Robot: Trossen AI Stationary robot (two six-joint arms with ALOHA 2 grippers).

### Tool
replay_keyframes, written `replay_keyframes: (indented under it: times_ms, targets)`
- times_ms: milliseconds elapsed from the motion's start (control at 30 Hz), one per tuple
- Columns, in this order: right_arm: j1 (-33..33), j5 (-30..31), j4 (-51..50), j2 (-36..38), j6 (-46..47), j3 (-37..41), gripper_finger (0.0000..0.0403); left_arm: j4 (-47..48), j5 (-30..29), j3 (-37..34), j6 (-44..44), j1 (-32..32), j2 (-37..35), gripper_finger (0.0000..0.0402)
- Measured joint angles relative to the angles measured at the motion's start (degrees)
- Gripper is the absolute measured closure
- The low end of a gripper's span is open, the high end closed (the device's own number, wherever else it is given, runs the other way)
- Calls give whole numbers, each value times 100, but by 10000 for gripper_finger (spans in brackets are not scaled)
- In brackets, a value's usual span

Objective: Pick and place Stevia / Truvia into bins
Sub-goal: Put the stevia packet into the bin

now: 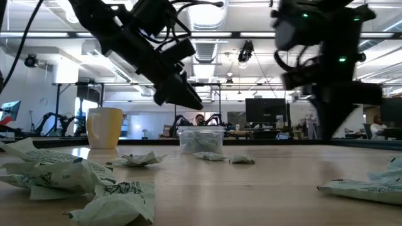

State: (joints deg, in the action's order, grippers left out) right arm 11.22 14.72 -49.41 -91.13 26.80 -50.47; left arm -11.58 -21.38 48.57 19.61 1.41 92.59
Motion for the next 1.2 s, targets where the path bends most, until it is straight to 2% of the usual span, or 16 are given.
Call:
replay_keyframes:
  times_ms: [233, 367, 533, 667, 867, 1200]
  targets:
    - [567, -175, -1566, 16, 2715, 7, 339, 667, -2, -19, -520, -69, -452, 241]
    - [769, -325, -1670, 66, 4109, 24, 339, 660, 4, -19, -579, -103, -508, 241]
    - [1034, -401, -1706, 72, 5153, 159, 339, 662, 7, -24, -579, -116, -508, 241]
    - [1292, -660, -1915, 74, 5842, 272, 332, 663, 6, -71, -577, -126, -508, 241]
    - [1655, -797, -1920, 72, 6604, 382, 297, 657, 8, -185, -577, -125, -508, 241]
    - [1692, -755, -1558, 74, 7084, 657, 244, 652, 8, -249, -577, -124, -508, 241]
